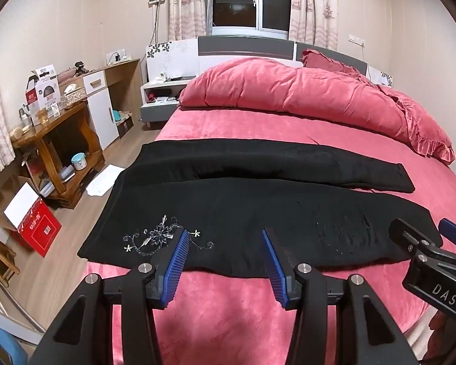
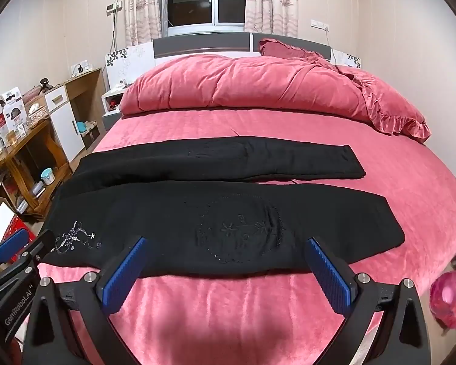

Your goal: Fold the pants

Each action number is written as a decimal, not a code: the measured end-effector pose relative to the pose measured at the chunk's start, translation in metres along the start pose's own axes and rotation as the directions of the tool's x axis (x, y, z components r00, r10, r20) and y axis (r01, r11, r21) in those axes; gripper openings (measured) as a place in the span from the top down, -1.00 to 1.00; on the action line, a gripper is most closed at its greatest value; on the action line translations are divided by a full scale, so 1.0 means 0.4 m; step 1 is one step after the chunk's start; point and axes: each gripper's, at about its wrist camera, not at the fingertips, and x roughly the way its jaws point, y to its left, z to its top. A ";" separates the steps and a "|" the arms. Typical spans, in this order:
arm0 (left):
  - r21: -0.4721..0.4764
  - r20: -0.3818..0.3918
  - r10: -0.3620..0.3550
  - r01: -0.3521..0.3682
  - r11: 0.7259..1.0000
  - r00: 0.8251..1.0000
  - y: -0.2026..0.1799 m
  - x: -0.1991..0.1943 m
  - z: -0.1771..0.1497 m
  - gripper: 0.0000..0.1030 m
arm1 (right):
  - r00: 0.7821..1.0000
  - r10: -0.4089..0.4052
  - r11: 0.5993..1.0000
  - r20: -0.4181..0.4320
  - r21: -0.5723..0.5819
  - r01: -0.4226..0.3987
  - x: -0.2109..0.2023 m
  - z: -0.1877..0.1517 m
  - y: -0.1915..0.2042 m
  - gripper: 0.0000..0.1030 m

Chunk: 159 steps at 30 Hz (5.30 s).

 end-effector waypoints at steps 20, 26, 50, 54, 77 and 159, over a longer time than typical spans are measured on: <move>-0.007 -0.021 -0.006 0.006 1.000 1.000 0.000 0.013 -0.008 0.03 | 1.000 -0.002 1.000 -0.019 -0.002 0.002 0.012 -0.007 -0.001 -1.00; -0.007 -0.011 -0.008 0.008 1.000 1.000 0.001 0.012 -0.008 0.03 | 1.000 -0.002 1.000 -0.021 -0.006 0.002 0.019 -0.008 0.000 -1.00; -0.017 -0.044 0.002 -0.003 1.000 0.999 0.015 0.046 -0.019 0.03 | 1.000 0.001 1.000 -0.028 0.008 0.000 0.043 -0.014 -0.020 -1.00; -0.047 -0.074 -0.009 0.006 0.999 0.997 0.040 0.073 -0.023 0.03 | 0.999 0.034 0.999 -0.030 -0.009 -0.034 0.069 -0.014 -0.032 -1.00; -0.499 -0.225 -0.222 0.083 0.862 0.949 0.393 0.311 -0.159 0.03 | 0.956 0.290 0.637 -0.055 0.757 -0.149 0.305 -0.217 -0.658 -0.51; -0.743 0.011 -0.184 0.131 0.657 0.983 0.762 0.179 -0.083 -0.23 | 0.987 -0.137 0.860 -0.079 0.485 0.158 0.166 -0.149 -0.750 0.17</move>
